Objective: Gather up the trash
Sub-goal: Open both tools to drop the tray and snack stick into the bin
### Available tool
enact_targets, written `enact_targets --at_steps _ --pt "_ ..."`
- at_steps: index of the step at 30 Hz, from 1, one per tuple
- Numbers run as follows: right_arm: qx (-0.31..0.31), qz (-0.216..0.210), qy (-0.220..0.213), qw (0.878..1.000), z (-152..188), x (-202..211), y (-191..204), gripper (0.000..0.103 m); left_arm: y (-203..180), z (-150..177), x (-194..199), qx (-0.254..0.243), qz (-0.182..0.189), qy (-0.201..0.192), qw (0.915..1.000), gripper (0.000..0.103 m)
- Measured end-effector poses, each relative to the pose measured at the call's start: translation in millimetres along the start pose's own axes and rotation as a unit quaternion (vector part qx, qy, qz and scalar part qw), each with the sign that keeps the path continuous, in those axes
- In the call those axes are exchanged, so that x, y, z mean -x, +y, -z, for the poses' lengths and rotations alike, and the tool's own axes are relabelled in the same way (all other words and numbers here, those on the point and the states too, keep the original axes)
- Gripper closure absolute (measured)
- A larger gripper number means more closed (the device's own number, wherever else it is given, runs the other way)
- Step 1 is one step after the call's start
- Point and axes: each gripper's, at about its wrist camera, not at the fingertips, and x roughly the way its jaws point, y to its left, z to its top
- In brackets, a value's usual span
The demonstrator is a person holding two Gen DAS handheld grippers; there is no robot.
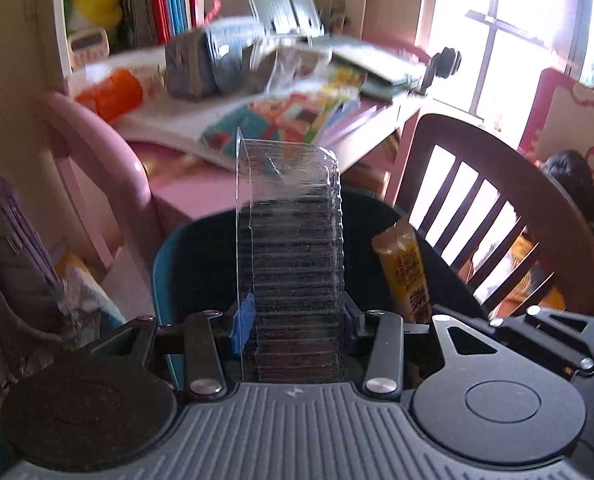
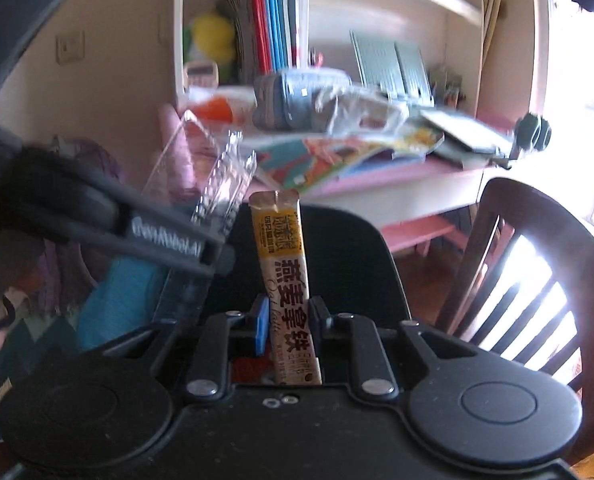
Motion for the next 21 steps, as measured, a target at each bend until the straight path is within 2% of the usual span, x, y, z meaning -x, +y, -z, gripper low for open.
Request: enact_targets --at_steps 8,11,16,21 --pt "0.017 -0.004 0.067 0.998 -1.0 -20.0 0.5 0.083 0.6 6.9 -44.2 -0.017 -0.027 0.091 0.9953 0.059" --pt "0.017 -0.004 0.078 0.997 2.2 -23.5 1.3 0.081 -2.7 9.5 -51.6 -0.034 -0.027 0.104 0.9937 0.059" --pt "0.018 -0.004 0.088 0.996 3.8 -24.5 0.6 0.077 -4.1 13.1 -57.4 -0.032 -0.018 0.119 0.9922 0.059" --pt "0.019 0.008 0.079 0.997 3.5 -17.1 0.6 0.066 -4.0 15.5 -52.5 -0.033 -0.012 0.119 0.9923 0.059"
